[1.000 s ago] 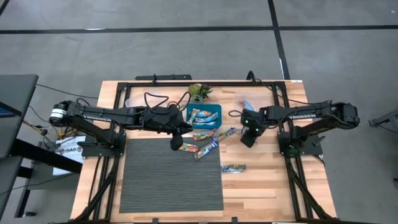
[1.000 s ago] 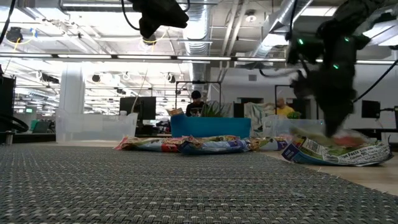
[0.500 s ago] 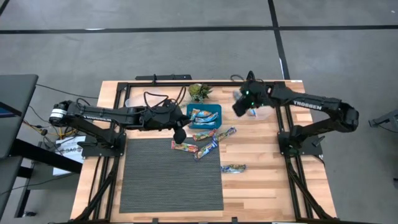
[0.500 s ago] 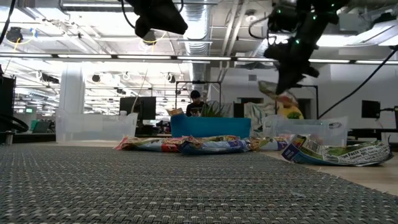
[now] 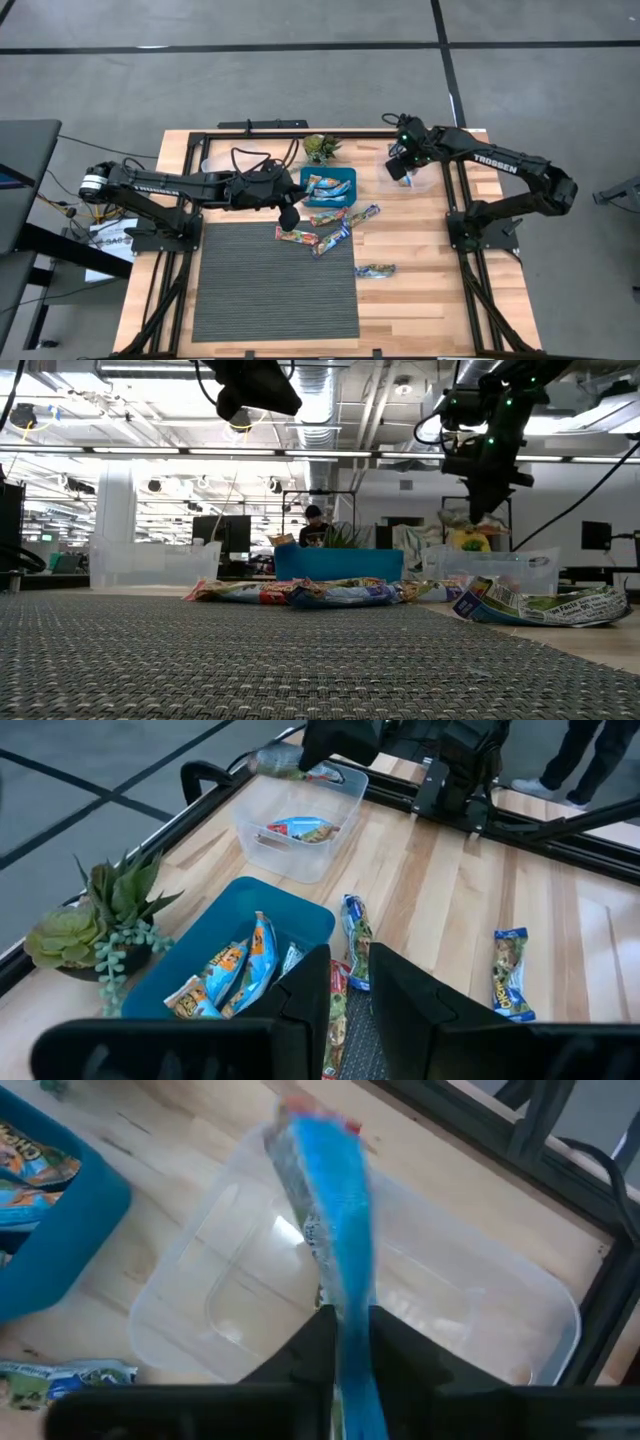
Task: Pick and place Granola Bars by type
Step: Put the red granola bar into the right transparent bin
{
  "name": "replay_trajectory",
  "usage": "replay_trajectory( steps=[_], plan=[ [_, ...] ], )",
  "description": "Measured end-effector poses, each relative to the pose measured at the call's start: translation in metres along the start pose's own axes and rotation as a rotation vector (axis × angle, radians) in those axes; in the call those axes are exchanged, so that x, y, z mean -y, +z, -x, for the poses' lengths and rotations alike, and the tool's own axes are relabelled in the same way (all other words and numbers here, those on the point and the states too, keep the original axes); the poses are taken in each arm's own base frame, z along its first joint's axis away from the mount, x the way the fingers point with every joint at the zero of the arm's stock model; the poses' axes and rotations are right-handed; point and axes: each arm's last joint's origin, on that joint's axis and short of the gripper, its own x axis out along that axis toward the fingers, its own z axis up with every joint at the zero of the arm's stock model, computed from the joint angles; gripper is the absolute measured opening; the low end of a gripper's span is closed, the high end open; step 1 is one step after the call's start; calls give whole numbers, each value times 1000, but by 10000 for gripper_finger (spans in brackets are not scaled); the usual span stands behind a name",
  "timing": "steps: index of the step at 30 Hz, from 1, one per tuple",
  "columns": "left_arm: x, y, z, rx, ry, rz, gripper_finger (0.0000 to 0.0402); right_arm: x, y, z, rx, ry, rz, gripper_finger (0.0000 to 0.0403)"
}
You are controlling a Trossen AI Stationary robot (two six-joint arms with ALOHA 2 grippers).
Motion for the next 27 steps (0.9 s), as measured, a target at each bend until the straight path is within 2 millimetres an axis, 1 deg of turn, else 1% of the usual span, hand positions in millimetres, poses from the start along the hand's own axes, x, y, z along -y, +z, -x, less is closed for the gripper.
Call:
replay_trajectory(
  steps=[5,9,13,17,20,24,27],
  plan=[
    [1,0,0,-12,-35,0,63,0,0,0,-3,6,0,116],
    [3,-3,0,-62,-131,-41,63,-3,0,0,4,32,5,157],
    [4,-13,2,-189,-239,-101,63,-15,5,3,56,182,73,187],
    [2,-26,3,-326,-246,-131,63,-35,2,8,83,264,144,201],
    [1,-40,-8,-436,-212,-185,63,-53,-5,12,95,315,225,203],
    [5,-61,-36,-553,-183,-222,63,-77,-17,20,100,393,339,200],
    [7,-76,-56,-623,-156,-192,63,-90,-27,25,90,422,379,195]
  ],
)
